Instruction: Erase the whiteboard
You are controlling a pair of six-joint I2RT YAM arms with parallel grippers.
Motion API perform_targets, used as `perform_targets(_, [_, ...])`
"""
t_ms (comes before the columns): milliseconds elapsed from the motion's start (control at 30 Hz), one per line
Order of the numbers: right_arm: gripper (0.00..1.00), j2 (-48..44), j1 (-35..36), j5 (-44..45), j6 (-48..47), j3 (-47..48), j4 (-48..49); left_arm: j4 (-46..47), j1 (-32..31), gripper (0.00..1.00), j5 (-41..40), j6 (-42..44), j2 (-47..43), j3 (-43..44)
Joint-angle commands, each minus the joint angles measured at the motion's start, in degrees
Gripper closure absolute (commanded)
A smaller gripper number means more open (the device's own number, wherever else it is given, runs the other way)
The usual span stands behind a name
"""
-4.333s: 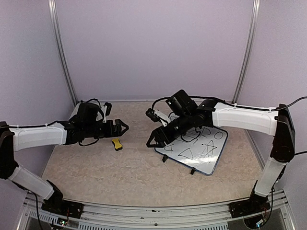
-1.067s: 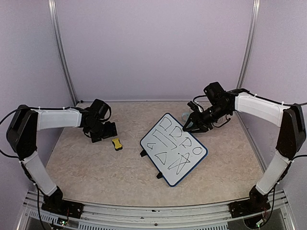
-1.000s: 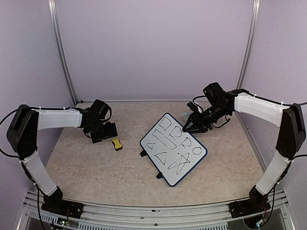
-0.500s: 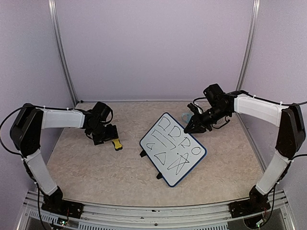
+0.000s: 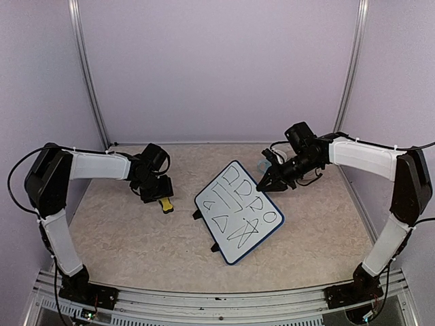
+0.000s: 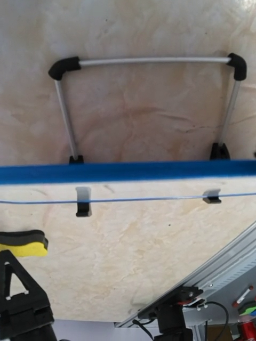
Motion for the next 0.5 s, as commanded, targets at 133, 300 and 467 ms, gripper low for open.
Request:
perform_targets(133, [0.94,-0.48,1.19,0.22,2.15,-1.19,1.29,-7.79,-2.49,0.40,-6.64,-1.29,5.54,6.68])
perform_targets(300, [0.94,-0.75,1.19,0.45,2.16,-1.45,1.52,-10.01,-3.69,0.41,-9.03,-2.49,6.21,7.68])
perform_targets(467, [0.94,-0.71,1.19,0.53,1.98,-1.73,1.51,-9.23,-4.07,0.55,-7.98,-2.71,7.04,7.70])
